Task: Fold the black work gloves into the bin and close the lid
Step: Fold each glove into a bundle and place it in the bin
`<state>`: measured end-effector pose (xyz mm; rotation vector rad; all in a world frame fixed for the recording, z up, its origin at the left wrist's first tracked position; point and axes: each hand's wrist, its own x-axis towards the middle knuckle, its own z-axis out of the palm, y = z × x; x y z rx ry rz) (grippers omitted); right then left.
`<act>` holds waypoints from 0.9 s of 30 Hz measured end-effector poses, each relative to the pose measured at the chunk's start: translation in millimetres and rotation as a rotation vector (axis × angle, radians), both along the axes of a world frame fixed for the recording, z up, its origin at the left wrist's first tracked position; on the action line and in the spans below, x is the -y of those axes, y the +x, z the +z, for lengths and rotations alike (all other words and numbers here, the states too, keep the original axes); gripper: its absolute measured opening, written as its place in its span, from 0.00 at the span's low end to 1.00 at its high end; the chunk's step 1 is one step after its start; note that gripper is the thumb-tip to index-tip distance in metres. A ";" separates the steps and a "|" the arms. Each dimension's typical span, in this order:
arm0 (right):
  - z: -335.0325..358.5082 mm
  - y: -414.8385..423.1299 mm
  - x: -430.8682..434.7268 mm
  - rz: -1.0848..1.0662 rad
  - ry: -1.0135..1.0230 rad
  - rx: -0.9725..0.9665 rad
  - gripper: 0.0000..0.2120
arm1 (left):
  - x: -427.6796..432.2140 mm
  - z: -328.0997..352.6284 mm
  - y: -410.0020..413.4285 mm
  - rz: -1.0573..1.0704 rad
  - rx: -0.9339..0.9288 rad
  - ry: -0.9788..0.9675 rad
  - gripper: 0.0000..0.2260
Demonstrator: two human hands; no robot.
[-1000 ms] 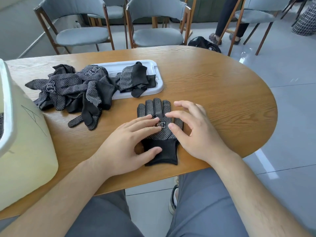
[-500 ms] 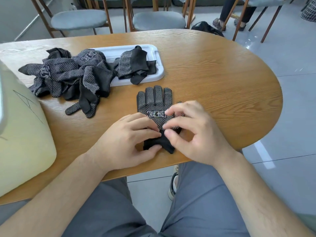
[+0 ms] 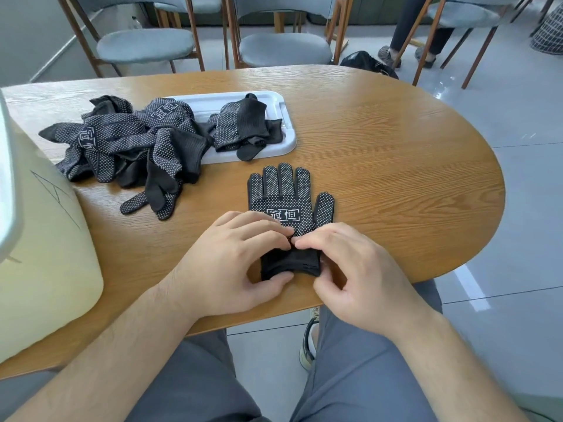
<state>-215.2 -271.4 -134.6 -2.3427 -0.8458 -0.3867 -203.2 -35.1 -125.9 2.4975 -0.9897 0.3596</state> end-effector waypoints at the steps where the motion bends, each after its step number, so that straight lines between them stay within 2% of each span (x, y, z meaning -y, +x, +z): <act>1: 0.0 0.9 -0.5 -0.003 0.005 -0.001 0.20 | -0.6 0.1 0.2 -0.003 -0.002 -0.006 0.15; 5: -2.8 1.8 -2.0 0.003 0.025 -0.011 0.10 | -2.0 4.0 -1.3 -0.028 -0.025 0.007 0.18; 7: -4.4 2.3 -2.4 -0.025 0.039 -0.031 0.12 | -0.6 6.1 -1.4 -0.027 -0.010 0.016 0.17; 12: -3.2 3.6 -1.6 0.004 0.086 -0.072 0.11 | -2.3 4.5 1.5 -0.019 -0.020 -0.098 0.06; 18: 2.0 2.7 -2.2 -0.039 0.219 -0.133 0.11 | -3.2 3.6 1.5 0.014 -0.121 -0.235 0.08; 24: 6.1 16.0 -13.3 -0.160 0.174 -0.194 0.10 | -1.6 0.8 3.4 0.136 -0.202 -0.380 0.15; 27: 5.3 19.5 -14.4 -0.159 0.194 -0.191 0.09 | -1.6 0.7 6.1 0.099 -0.191 -0.359 0.11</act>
